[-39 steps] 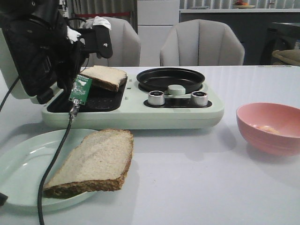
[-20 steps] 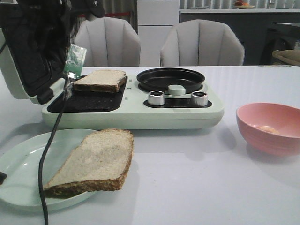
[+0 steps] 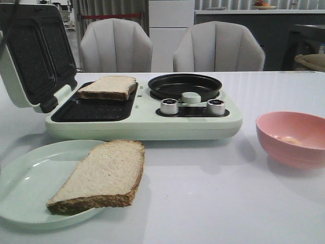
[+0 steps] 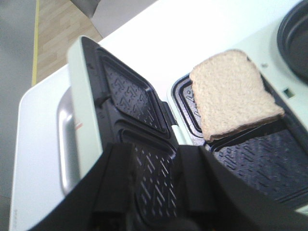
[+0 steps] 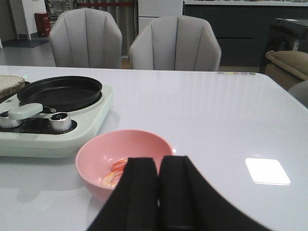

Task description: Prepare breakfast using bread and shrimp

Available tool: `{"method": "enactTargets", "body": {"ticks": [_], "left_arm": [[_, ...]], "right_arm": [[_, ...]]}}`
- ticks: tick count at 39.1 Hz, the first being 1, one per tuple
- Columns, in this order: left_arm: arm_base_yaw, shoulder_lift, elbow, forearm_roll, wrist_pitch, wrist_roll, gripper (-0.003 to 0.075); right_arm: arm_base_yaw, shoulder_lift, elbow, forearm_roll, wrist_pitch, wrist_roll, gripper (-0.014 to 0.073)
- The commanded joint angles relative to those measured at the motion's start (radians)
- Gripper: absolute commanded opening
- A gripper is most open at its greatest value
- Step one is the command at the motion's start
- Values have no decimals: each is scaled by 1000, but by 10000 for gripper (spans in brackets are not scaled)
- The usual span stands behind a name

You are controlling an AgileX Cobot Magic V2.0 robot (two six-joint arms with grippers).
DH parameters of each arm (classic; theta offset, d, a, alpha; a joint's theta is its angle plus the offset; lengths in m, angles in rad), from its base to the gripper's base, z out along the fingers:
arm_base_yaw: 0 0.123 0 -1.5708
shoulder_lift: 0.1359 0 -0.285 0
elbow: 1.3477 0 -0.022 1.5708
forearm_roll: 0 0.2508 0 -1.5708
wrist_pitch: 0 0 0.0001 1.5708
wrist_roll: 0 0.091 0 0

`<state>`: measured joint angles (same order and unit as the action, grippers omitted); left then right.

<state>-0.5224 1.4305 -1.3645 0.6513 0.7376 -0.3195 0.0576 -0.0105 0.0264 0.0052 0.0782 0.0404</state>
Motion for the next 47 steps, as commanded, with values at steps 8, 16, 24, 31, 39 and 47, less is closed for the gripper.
{"method": "enactTargets", "body": {"ticks": [8, 16, 24, 31, 39, 47], "left_arm": [[-7, -217, 46, -134, 47, -11, 202], [-7, -401, 201, -141, 17, -96, 185], [-7, -626, 383, -174, -53, -120, 185], [-7, -809, 520, -206, -77, -120, 185], [-7, -1025, 662, -206, -109, -120, 185], [-7, -1218, 818, -182, -124, -117, 185]], "right_arm": [[-5, -22, -16, -5, -92, -7, 141], [-5, -22, -16, -5, -92, -7, 141], [-5, -22, -16, -5, -92, -7, 141], [-5, -22, -16, -5, -92, -7, 141], [-5, -22, -16, -5, -92, -7, 141], [-5, -22, -16, -5, -92, -7, 141]]}}
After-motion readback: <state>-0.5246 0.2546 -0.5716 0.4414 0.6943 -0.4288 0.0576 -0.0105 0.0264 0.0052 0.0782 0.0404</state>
